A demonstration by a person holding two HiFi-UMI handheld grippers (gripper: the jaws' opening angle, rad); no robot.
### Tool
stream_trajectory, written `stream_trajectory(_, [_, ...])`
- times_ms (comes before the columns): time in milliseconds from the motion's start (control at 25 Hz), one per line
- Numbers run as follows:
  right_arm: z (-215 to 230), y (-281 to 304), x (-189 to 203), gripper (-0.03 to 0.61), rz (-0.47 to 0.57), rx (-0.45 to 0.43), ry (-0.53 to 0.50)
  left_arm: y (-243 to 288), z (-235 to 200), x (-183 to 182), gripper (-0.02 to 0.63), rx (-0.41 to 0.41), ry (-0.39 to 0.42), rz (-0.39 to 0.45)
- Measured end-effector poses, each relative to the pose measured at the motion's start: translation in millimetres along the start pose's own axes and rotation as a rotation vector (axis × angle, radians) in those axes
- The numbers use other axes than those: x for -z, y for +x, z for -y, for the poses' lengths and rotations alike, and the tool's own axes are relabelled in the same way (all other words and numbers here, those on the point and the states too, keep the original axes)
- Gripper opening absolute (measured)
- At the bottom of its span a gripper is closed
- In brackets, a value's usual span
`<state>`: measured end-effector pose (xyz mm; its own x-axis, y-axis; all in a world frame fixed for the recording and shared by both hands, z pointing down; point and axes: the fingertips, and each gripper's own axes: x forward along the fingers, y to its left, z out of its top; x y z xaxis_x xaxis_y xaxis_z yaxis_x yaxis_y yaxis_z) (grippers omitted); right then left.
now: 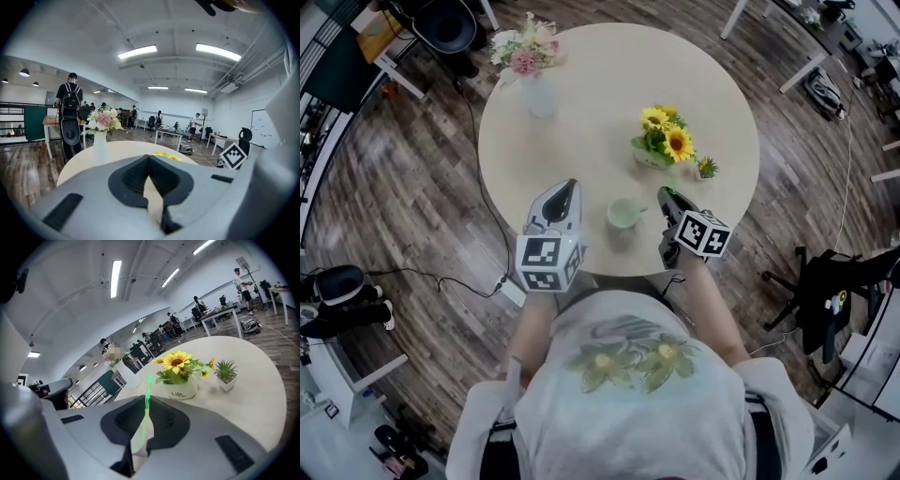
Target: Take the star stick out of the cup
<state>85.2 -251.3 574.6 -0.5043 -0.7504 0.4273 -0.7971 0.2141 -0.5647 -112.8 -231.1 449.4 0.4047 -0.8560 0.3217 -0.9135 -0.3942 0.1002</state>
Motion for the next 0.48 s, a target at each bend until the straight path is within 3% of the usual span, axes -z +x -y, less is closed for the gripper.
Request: stream_trajectory(480, [-27.2,-2.0,-1.4,0.032,-0.023,-0.074,-0.111,1.6,2.6,1.9,0.002,-0.001,-0.009,-0.001])
